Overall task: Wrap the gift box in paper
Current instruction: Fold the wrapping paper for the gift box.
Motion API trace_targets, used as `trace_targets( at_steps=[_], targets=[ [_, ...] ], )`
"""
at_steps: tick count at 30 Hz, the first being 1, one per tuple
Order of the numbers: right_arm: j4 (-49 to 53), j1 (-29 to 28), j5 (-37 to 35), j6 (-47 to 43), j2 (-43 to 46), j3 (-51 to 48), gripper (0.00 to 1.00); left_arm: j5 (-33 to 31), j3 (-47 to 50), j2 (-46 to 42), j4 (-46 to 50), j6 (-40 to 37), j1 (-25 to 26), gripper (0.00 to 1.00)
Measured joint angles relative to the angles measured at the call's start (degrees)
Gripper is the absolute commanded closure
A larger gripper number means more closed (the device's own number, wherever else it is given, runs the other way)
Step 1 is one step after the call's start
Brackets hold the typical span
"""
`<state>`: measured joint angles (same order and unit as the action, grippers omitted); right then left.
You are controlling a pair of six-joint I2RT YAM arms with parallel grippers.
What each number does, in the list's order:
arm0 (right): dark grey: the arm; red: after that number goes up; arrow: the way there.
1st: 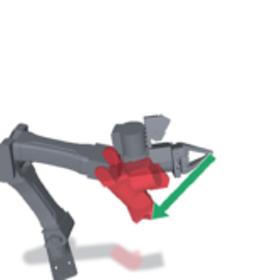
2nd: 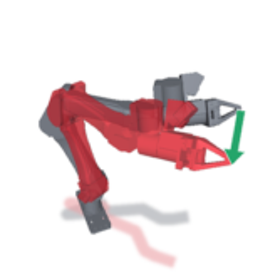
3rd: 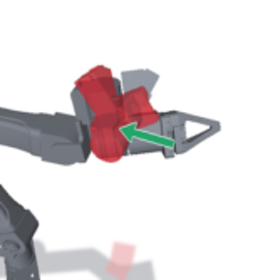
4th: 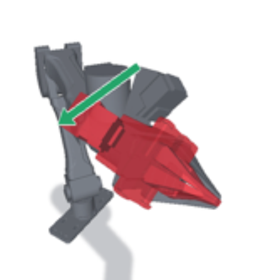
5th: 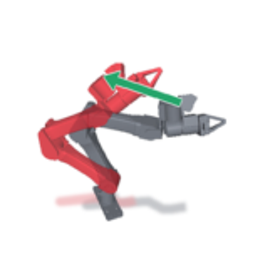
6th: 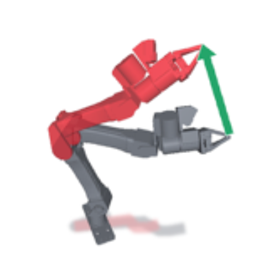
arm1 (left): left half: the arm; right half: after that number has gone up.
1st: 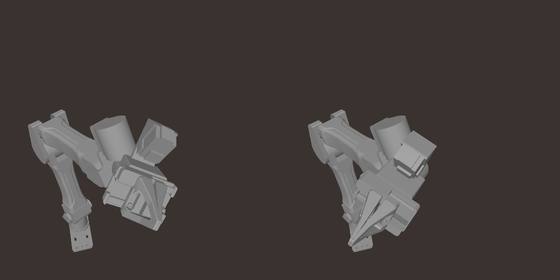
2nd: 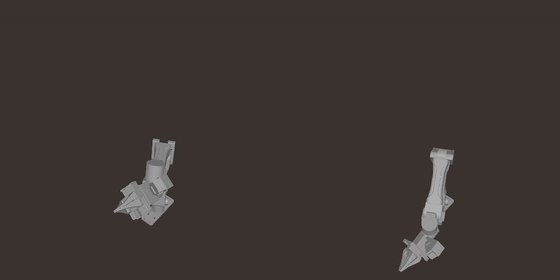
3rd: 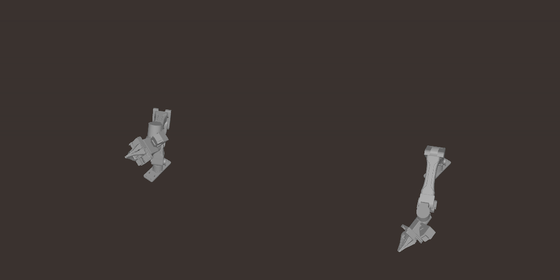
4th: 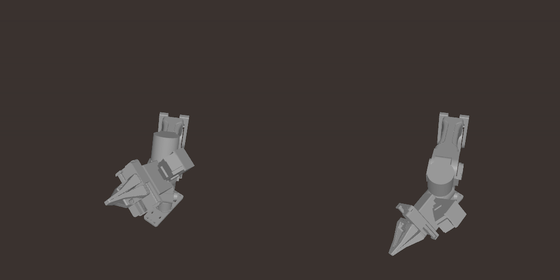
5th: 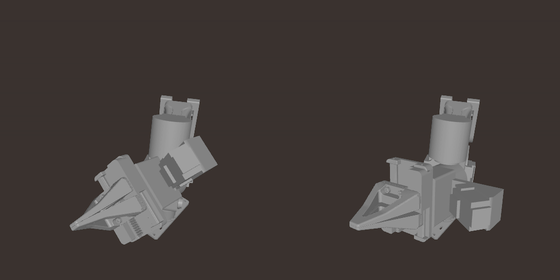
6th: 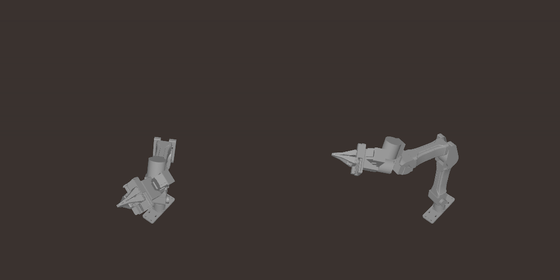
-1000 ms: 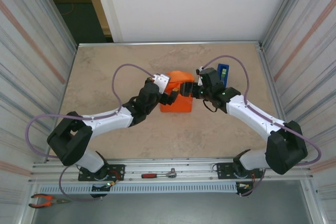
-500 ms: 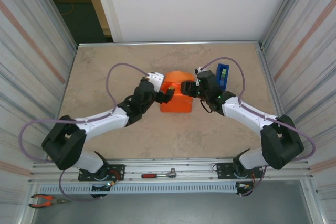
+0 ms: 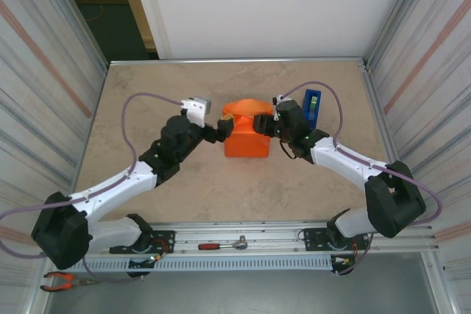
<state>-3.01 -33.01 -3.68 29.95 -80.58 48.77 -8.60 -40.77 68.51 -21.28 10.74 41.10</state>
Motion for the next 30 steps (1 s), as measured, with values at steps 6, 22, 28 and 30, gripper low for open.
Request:
trace_targets(
  at_steps=[6, 22, 28, 30],
  targets=[
    [-0.3, -0.2, -0.3, 0.0, 0.1, -0.3, 0.39, -2.2, -0.9, 10.0, -1.2, -1.3, 2.4, 0.02],
    [-0.6, -0.9, -1.0, 0.0, 0.3, -0.5, 0.44, -6.2, -4.9, 19.0, -7.2, -5.3, 1.6, 0.65],
    [-0.7, -1.1, -1.1, 0.0, 0.3, -0.5, 0.45, -6.4, -5.0, 19.3, -8.4, -5.9, 1.4, 0.76],
    [-0.7, -1.1, -1.1, 0.0, 0.3, -0.5, 0.45, -6.0, -5.4, 19.8, -8.7, -5.8, 1.0, 0.94]
  ],
)
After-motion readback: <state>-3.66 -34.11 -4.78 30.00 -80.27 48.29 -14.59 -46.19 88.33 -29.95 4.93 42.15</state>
